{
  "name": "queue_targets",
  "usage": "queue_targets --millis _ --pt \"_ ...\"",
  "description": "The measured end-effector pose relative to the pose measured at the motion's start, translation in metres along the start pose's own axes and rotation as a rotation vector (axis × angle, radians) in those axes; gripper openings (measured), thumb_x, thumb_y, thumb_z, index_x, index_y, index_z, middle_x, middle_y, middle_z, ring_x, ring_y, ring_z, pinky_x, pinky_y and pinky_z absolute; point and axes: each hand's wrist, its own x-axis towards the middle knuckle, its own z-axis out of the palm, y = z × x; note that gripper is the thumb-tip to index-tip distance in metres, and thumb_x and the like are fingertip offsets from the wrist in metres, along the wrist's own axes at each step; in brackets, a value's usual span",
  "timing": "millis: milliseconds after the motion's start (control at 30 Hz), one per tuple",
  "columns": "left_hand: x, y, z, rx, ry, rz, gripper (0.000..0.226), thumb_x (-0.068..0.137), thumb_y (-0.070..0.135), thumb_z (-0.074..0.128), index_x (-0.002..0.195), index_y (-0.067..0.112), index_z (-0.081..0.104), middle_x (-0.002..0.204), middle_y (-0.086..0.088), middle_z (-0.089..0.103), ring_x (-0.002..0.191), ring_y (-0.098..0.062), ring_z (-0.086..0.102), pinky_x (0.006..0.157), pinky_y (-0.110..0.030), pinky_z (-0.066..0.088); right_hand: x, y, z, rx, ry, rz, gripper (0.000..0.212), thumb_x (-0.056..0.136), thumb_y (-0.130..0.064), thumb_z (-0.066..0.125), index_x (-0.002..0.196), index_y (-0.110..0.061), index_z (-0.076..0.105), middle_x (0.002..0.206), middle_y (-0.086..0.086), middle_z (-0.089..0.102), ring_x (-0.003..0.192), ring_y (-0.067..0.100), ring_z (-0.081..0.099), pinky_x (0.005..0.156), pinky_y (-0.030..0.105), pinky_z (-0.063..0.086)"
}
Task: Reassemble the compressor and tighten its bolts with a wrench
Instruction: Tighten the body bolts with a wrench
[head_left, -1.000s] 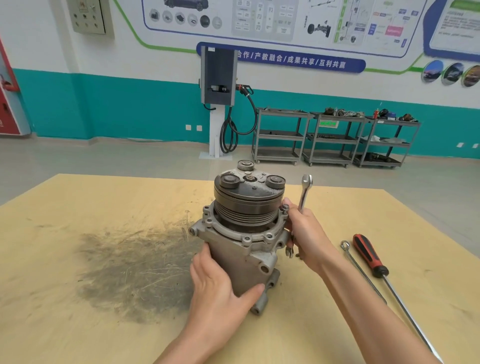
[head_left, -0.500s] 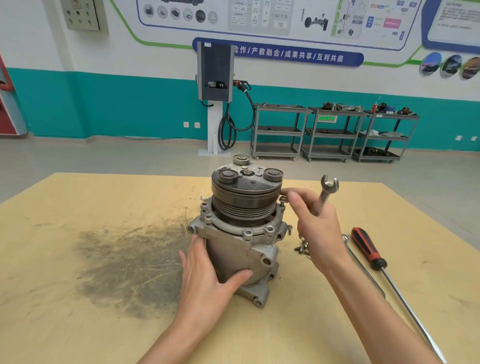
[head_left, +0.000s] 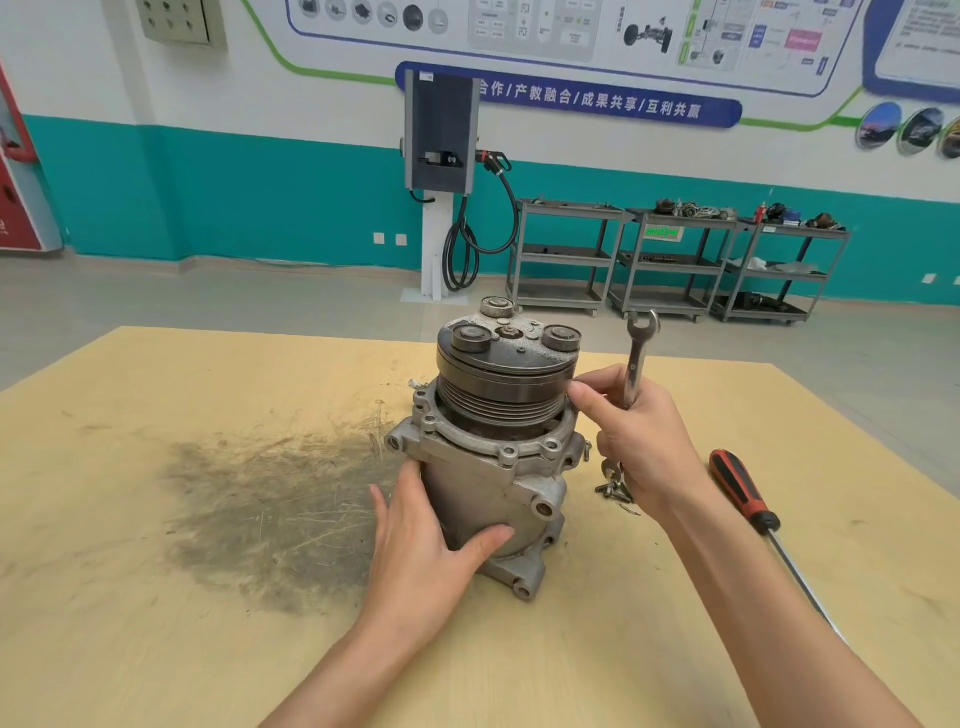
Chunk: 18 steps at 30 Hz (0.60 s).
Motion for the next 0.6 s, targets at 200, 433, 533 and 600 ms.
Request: queue_targets --millis 200,433,533,600 --pt "-0.0001 -0.003 0.0006 -0.012 -0.02 -0.023 0.12 0.046 0.085 0.056 0.144 0.028 0.019 0.151 0.016 0.028 0.148 -0.025 -0.01 0.122 -0.05 0.002 -0.0007 0.0033 -0.0084 0.011 -0.082 0.031 0.014 0.097 -0.016 0.059 0.099 -0.017 0.072 0.056 -0.016 0.051 0.049 0.004 0.03 0.042 0.019 0.025" --pt "0.0007 -0.0052 0.0015 -0.01 -0.026 -0.022 0.122 0.045 0.086 0.056 0.146 0.027 0.018 0.154 0.011 0.026 0.149 -0.028 -0.01 0.12 -0.046 0.002 0.0021 0.0027 -0.0043 0.052 -0.053 0.052 0.013 0.092 -0.021 0.066 0.083 -0.013 0.063 0.062 -0.007 0.046 0.048 0.006 0.026 0.041 0.021 0.02" --pt "0.0001 -0.0053 0.0011 -0.013 -0.032 -0.026 0.121 0.046 0.084 0.057 0.146 0.028 0.016 0.155 0.012 0.025 0.149 -0.027 -0.011 0.12 -0.046 0.004 -0.0002 0.0062 -0.0075 0.094 -0.072 0.049 0.014 0.097 -0.019 0.058 0.094 -0.017 0.072 0.068 -0.004 0.04 0.054 0.006 0.028 0.042 0.019 0.022" --pt "-0.0002 -0.0036 0.0005 -0.024 -0.034 -0.028 0.118 0.046 0.084 0.058 0.144 0.032 0.017 0.152 0.015 0.027 0.149 -0.026 -0.01 0.121 -0.047 0.004 -0.0011 0.0077 -0.008 0.083 -0.053 0.037 0.015 0.097 -0.015 0.058 0.092 -0.017 0.073 0.063 -0.008 0.042 0.054 0.008 0.027 0.042 0.019 0.022"
